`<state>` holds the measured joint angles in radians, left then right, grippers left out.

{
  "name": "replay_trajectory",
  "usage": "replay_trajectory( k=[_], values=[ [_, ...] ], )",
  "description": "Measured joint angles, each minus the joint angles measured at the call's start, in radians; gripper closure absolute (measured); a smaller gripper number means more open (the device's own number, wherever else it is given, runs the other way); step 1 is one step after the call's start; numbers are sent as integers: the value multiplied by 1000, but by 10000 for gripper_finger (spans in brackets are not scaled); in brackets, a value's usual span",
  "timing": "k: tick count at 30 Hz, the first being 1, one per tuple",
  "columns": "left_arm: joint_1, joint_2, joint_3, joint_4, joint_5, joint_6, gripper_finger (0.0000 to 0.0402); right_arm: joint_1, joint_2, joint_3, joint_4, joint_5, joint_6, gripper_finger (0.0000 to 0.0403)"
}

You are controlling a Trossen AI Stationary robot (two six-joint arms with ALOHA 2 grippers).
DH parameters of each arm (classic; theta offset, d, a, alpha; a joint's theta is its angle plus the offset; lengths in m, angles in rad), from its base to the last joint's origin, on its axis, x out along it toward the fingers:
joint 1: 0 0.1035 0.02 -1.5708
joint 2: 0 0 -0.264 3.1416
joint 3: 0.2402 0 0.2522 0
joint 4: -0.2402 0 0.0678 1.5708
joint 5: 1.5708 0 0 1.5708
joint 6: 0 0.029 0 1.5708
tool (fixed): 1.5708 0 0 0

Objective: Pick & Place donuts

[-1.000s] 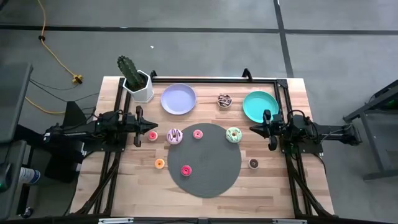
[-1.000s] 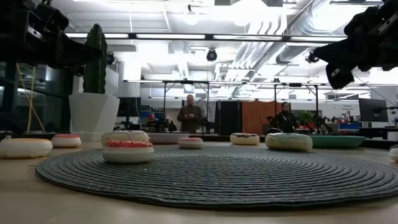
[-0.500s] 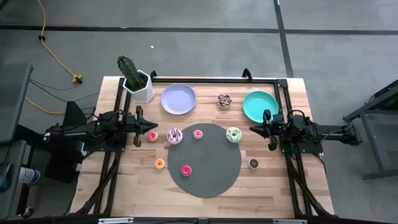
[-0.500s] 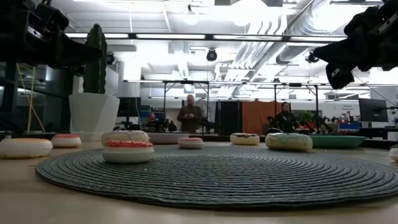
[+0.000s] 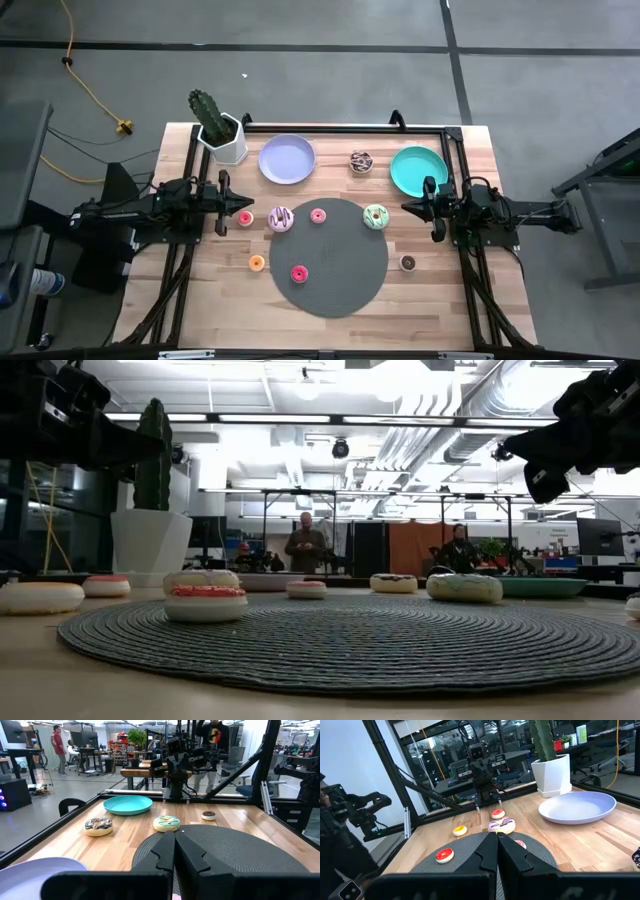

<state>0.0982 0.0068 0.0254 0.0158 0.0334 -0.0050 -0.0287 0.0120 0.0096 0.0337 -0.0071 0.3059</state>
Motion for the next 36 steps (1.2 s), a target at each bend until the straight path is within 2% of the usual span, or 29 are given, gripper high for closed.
replay_trajectory(
  k=[36],
  values=[
    [0, 0, 0, 4, 9, -22, 401, 0, 0, 0, 0, 0, 0, 402]
  ],
)
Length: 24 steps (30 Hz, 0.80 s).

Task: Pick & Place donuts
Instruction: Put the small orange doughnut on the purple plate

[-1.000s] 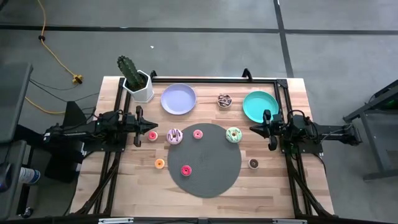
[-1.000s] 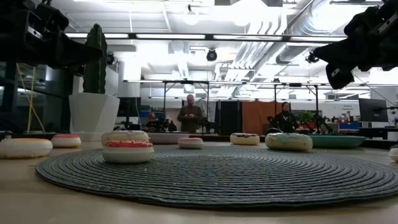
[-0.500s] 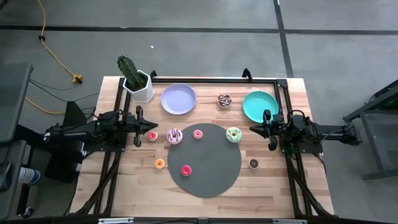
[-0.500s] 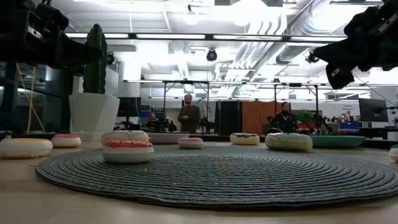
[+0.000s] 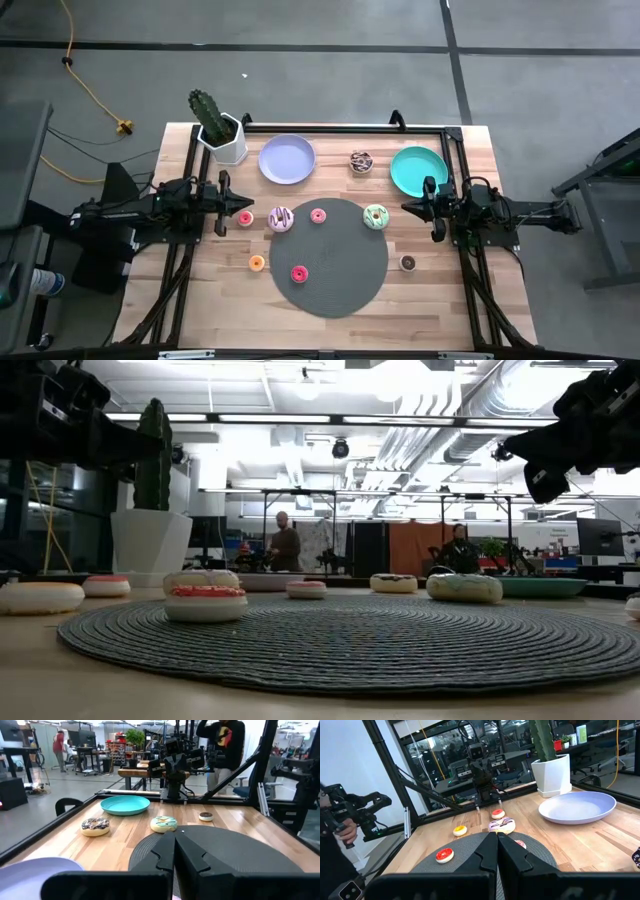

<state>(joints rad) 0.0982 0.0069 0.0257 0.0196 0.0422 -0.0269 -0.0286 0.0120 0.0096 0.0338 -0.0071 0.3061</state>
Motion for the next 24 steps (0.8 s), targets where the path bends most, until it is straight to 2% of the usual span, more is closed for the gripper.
replay_trajectory(
  k=[8, 15, 20, 24],
  values=[
    [0, 0, 0, 5, -6, -203, 401, 0, 0, 0, 0, 0, 0, 402],
    [0, 0, 1, -3, -52, -233, 401, 0, 0, 0, 0, 0, 0, 402],
    [0, 8, 80, -121, -86, -221, 401, 0, 0, 0, 0, 0, 0, 402],
    [0, 43, 205, -311, -93, -180, 401, 0, 0, 0, 0, 0, 0, 402]
  ],
)
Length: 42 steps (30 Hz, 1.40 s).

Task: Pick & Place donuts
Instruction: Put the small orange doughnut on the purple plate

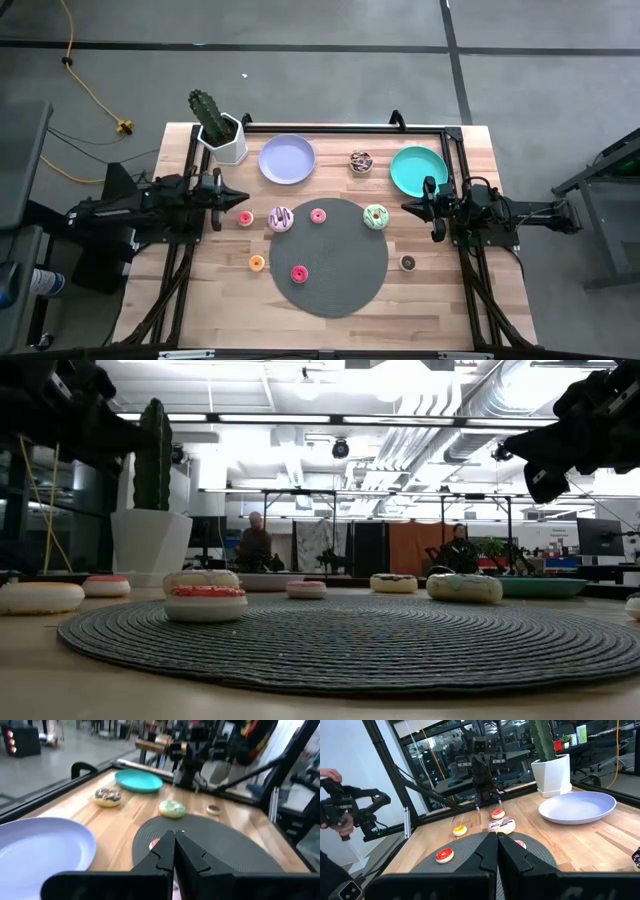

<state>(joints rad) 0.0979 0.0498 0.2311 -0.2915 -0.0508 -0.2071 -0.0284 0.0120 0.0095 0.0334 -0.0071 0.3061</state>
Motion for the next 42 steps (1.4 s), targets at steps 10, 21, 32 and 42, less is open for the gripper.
replay_trajectory(
  k=[10, 21, 32, 42],
  values=[
    [0, 250, 394, -342, -65, 0, 401, 0, 0, 0, 0, 0, 0, 402],
    [0, 635, 778, -883, 177, 63, 401, 0, 0, 0, 0, 0, 0, 402],
    [0, 958, 859, -1021, 140, 64, 401, 0, 0, 0, 0, 0, 0, 402],
    [0, 1068, 817, -1026, 157, 88, 356, 0, 0, 0, 0, 0, 0, 402]
  ],
)
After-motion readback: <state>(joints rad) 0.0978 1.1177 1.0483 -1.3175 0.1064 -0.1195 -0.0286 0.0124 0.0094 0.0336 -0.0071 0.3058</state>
